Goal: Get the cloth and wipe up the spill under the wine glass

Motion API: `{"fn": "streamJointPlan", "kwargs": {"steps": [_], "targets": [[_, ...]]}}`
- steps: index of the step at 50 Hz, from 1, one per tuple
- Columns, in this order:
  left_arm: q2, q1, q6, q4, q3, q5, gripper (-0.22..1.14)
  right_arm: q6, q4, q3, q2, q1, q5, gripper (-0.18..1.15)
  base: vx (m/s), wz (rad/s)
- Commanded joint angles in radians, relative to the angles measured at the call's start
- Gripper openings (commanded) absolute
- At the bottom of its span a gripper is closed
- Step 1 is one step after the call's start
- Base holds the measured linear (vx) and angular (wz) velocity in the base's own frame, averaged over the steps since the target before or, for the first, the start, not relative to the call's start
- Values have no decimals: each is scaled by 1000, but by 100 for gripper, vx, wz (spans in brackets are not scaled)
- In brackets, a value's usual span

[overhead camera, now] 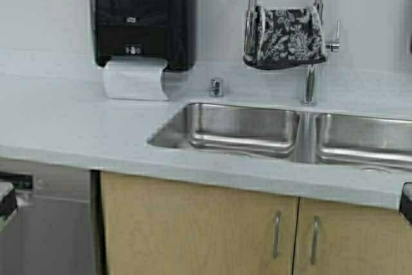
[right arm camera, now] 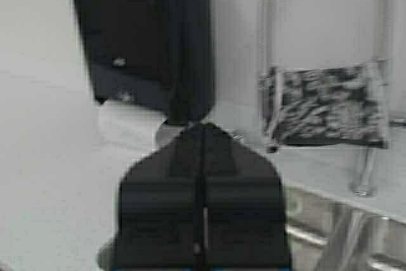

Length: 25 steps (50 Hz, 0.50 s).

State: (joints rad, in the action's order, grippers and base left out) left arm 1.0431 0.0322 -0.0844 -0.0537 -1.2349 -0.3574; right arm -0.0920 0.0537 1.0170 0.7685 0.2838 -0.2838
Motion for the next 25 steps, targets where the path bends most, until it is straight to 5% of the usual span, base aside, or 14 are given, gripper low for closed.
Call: {"fn": "streamJointPlan", "kwargs": {"steps": [1, 25], "targets": [[11, 2, 0, -3, 5, -3, 2, -2, 2, -41, -83, -2, -18, 5, 28, -6], [66, 2, -5, -3, -11, -3, 2, 26, 2, -54, -466, -2, -287, 9, 25, -5]]}}
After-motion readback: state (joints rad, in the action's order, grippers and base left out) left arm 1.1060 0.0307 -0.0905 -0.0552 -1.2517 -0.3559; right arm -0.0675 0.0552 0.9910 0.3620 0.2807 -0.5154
